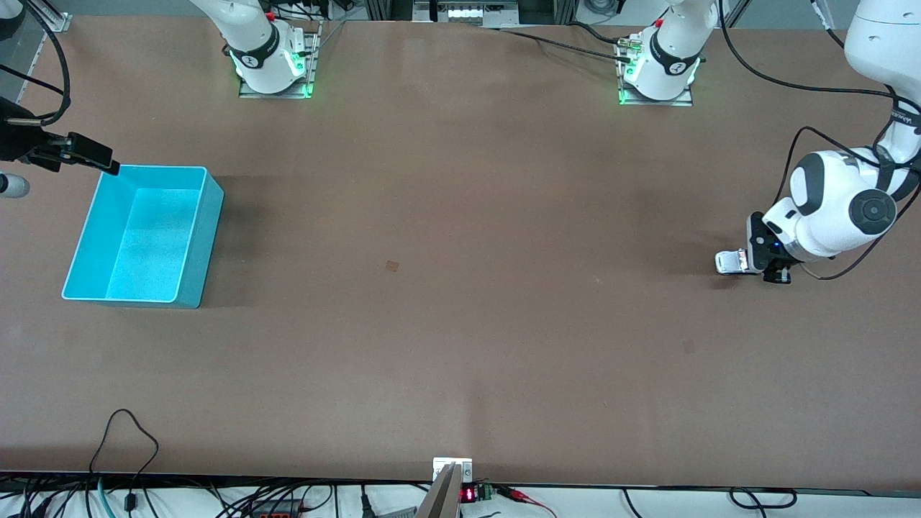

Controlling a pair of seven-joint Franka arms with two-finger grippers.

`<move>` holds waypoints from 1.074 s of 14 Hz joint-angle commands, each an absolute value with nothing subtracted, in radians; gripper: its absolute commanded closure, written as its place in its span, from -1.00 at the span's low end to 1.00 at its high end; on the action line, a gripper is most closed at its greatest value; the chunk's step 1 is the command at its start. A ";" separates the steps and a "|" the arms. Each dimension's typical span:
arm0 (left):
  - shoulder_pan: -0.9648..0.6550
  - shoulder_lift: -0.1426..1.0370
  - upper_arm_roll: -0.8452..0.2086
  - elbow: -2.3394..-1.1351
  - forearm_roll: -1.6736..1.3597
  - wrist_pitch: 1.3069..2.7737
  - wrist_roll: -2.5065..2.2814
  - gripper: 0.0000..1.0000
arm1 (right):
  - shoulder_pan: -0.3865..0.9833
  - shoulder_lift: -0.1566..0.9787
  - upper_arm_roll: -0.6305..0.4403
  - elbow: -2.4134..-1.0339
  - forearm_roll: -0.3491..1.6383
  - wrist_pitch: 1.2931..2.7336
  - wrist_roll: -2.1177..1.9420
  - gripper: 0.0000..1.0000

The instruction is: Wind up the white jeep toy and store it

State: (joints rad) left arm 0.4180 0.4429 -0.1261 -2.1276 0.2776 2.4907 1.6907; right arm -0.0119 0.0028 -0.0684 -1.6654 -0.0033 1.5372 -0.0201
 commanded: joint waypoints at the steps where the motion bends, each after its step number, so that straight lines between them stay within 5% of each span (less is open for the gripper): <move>1: 0.462 0.534 -0.133 -2.088 0.311 2.487 1.738 0.38 | -0.017 -0.011 -0.064 -1.675 0.012 1.529 -0.040 -1.00; 15: 0.505 0.548 -0.133 -2.072 0.357 2.487 1.756 0.39 | -0.015 -0.011 -0.061 -1.677 0.011 1.529 -0.040 -1.00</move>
